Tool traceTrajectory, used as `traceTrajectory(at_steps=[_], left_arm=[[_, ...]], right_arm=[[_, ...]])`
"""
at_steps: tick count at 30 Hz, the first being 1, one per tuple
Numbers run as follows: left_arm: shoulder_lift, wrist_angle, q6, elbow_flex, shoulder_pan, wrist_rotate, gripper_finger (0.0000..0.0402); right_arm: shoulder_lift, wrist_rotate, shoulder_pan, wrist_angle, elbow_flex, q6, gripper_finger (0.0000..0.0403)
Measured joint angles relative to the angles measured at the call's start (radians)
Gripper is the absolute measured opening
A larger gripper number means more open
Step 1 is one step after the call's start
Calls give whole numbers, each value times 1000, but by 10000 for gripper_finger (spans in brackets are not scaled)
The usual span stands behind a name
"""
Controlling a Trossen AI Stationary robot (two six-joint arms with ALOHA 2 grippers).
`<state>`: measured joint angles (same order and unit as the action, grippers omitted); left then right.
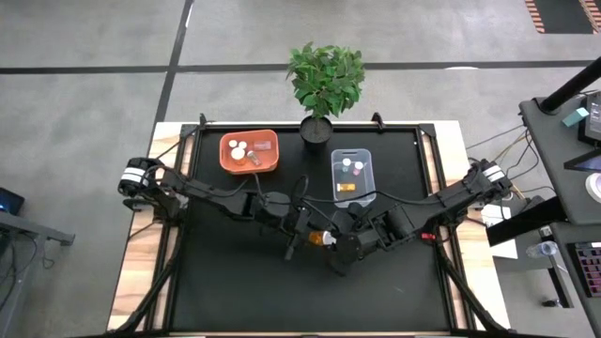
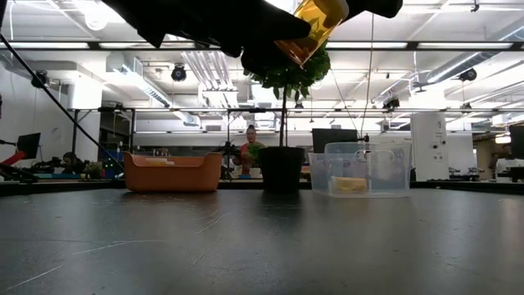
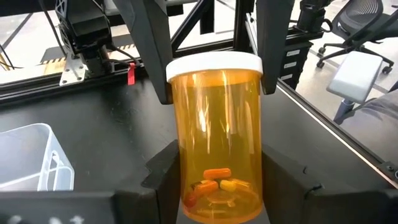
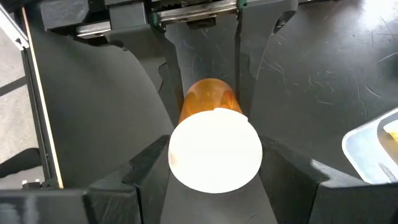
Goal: Pick and place medicine bottles into bin by pill shape (circle, oval)
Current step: Put the orange tablet pill bottle into the orange bin
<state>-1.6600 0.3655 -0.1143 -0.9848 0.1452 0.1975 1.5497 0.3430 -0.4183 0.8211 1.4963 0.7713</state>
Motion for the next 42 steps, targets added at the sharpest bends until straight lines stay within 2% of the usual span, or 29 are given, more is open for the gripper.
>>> traceTrajectory(at_steps=[4, 13, 15, 19, 21, 28, 34, 39, 42], left_arm=[[0, 11, -6, 3, 0, -2, 155], [19, 42, -59, 23, 2, -2, 154], [29, 84, -59, 42, 5, -7, 154], [77, 160, -64, 90, 14, 8, 154], [111, 187, -64, 118, 18, 12, 154], [199, 364, -62, 209, 51, 9, 153], [242, 507, -81, 269, 73, 9, 153], [269, 515, -82, 289, 74, 6, 153], [271, 518, -83, 289, 74, 3, 153]], right_arm=[[0, 1, 0, -6, 0, -6, 219], [-39, 28, 1, -20, -1, -64, 294], [-65, 72, -9, -24, -1, -126, 303], [-110, 239, -57, -31, -8, -258, 308], [-126, 269, -83, -60, -29, -310, 305], [-144, 280, -138, -349, -169, -481, 286], [-139, 279, -135, -780, -290, -765, 271], [-140, 250, -104, -1052, -369, -967, 260], [-140, 230, -74, -1201, -431, -993, 253]])
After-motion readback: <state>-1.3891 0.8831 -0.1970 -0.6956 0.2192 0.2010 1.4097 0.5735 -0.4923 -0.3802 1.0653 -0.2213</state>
